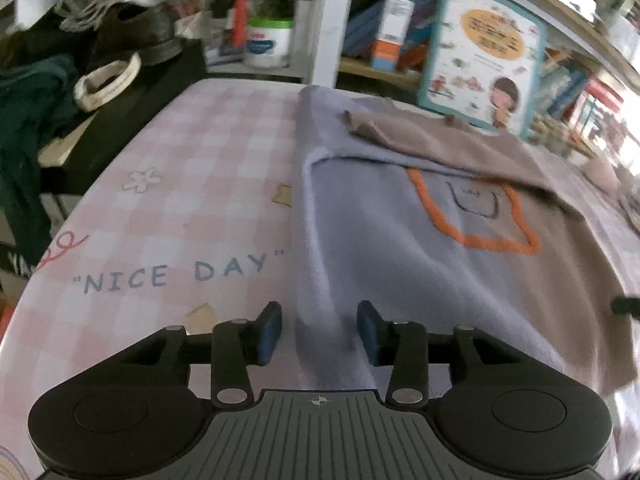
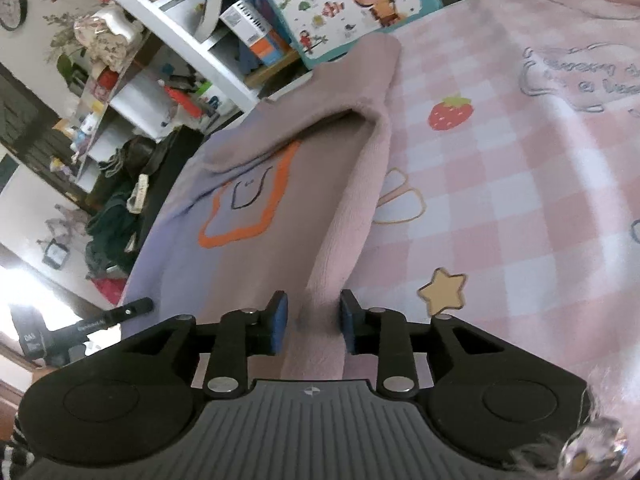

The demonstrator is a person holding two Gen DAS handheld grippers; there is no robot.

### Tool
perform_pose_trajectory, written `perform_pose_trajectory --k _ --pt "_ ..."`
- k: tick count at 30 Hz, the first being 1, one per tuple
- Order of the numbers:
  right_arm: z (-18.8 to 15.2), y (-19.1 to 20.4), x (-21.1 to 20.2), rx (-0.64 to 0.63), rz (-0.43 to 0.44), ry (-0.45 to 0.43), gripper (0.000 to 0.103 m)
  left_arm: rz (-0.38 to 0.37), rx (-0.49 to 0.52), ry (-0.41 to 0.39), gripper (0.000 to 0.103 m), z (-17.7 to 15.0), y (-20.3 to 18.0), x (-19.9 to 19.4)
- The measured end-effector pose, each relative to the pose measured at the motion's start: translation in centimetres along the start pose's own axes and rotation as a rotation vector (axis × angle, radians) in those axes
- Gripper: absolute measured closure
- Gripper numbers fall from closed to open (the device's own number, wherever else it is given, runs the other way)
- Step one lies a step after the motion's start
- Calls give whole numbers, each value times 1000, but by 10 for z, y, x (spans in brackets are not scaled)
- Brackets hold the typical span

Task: Fold clothes
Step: 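Grasp the lavender side edge with the left tool while the right tool grasps the beige side edge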

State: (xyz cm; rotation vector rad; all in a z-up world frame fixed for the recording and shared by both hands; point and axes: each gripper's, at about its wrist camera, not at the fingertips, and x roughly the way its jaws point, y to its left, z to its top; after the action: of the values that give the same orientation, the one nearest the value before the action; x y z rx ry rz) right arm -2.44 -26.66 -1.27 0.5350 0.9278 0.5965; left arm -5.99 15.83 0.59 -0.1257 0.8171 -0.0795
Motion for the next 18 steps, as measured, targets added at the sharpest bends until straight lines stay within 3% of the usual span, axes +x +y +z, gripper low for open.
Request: perform_pose_trajectory --k 1,2,4,7,13,18 --pt "-1 0 1 3 9 3 75 -12 11 -5 81 -2 -3 0" --pt "-2 0 3 8 12 6 78 -14 5 -9 83 -2 -3 0" --pt "-2 -1 5 13 12 8 92 -25 -17 -12 92 1 -2 2" --pt "-1 -3 -3 -3 -37 -27 93 -62 -50 -9 94 5 -3 7" --pt "-5 -23 -49 33 -127 -132 93 -184 -13 5 95 7 -32 15" --pt "-13 -40 -75 86 -176 -165 93 -248 19 24 95 6 -53 15"
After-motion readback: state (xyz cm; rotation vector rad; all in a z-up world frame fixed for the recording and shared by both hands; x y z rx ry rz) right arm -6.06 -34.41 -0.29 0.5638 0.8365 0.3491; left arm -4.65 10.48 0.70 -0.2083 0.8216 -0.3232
